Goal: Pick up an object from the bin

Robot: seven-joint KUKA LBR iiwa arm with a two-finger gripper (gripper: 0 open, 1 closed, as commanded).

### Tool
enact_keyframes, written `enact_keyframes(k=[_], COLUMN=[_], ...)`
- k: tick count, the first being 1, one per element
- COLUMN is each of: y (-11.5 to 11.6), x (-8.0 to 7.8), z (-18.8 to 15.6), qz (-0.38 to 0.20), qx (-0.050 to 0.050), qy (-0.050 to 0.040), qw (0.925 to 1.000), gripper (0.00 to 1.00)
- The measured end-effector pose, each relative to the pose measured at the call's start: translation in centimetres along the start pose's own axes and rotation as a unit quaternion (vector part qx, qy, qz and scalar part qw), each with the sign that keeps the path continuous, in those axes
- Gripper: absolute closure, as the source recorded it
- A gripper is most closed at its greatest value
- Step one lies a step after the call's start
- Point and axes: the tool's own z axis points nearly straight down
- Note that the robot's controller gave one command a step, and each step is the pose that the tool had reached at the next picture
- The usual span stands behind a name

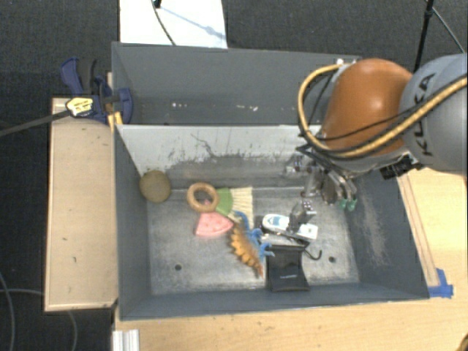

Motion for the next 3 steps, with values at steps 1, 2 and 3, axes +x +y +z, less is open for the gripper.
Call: enact_keyframes(k=[1, 2, 3], y=[-2.0, -3.2, -4.4], x=[0.2, 0.0, 1.1], z=[6.7, 8.2, 7.4], qz=[-0.004, 0.024, 0.068], qx=[0.000, 0.000, 0.000], qy=[-0.0022, 0.0031, 0.0009], qw=[1.0000, 0.9997, 0.9977], gripper=[0.00, 0.00, 0.00])
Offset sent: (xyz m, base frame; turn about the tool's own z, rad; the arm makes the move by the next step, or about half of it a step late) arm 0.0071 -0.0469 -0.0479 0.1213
